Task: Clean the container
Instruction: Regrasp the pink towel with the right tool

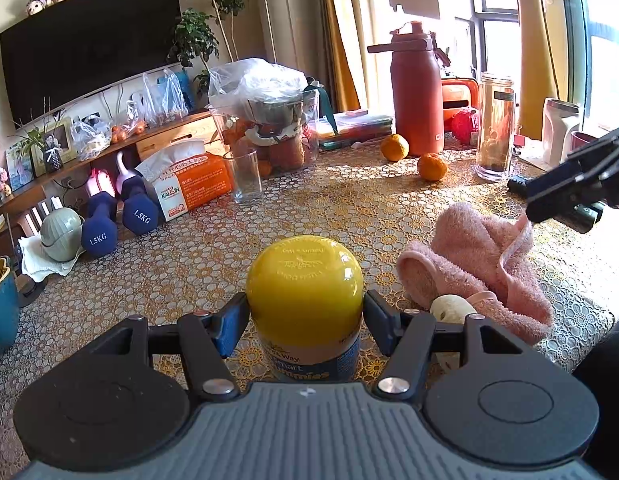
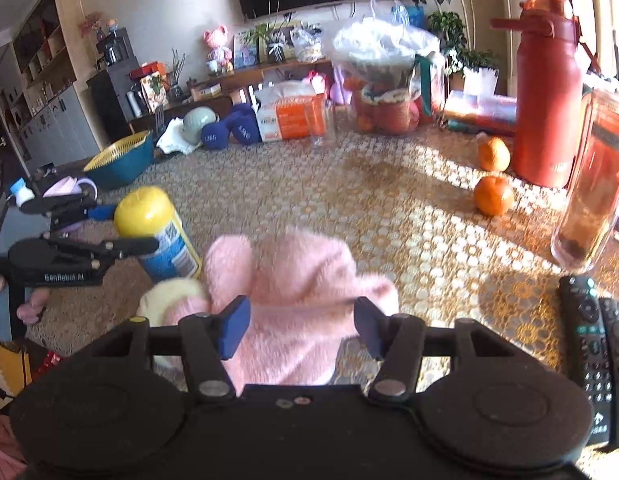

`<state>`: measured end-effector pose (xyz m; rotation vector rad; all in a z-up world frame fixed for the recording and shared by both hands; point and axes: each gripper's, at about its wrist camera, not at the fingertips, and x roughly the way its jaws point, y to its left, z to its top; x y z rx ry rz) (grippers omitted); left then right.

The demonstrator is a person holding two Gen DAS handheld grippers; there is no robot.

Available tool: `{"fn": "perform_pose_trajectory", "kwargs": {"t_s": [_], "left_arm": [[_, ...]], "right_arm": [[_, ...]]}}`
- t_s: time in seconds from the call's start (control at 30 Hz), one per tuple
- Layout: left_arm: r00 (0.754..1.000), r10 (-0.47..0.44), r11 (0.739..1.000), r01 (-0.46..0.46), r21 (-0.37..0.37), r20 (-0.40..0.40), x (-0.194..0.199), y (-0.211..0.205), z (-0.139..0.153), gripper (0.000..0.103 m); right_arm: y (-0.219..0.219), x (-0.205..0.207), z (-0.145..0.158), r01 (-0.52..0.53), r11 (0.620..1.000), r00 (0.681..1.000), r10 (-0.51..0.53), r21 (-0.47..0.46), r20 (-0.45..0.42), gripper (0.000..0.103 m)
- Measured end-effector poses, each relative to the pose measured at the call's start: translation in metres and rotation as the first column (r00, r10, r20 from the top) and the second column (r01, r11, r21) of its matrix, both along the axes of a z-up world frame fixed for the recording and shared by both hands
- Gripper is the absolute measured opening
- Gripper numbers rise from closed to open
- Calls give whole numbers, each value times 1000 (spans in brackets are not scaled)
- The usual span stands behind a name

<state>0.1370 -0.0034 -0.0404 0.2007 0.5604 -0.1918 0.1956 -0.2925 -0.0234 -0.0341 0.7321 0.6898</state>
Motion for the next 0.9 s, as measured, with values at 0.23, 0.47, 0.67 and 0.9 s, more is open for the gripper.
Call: {"fn": "perform_pose_trajectory", "kwargs": {"t_s": [0.23, 0.47, 0.67, 0.9], "left_arm": [[1000, 3, 1000, -3, 1, -1, 0, -1, 0, 62], [1000, 2, 1000, -2, -2, 2, 1, 0, 1, 62], [1000, 0, 1000, 0, -6, 6, 0, 1, 0, 62], [1000, -3, 1000, 3, -6, 8, -1, 1, 0, 62]], "right_arm": [[27, 36, -30, 89, 994, 993, -93, -66, -71, 71], [41, 35, -58, 111, 991, 986, -120, -79, -117, 50], [54, 23, -33, 56, 996, 998, -58, -66, -26, 20], [81, -1, 38, -149, 984, 982, 136, 95, 133, 20]]}}
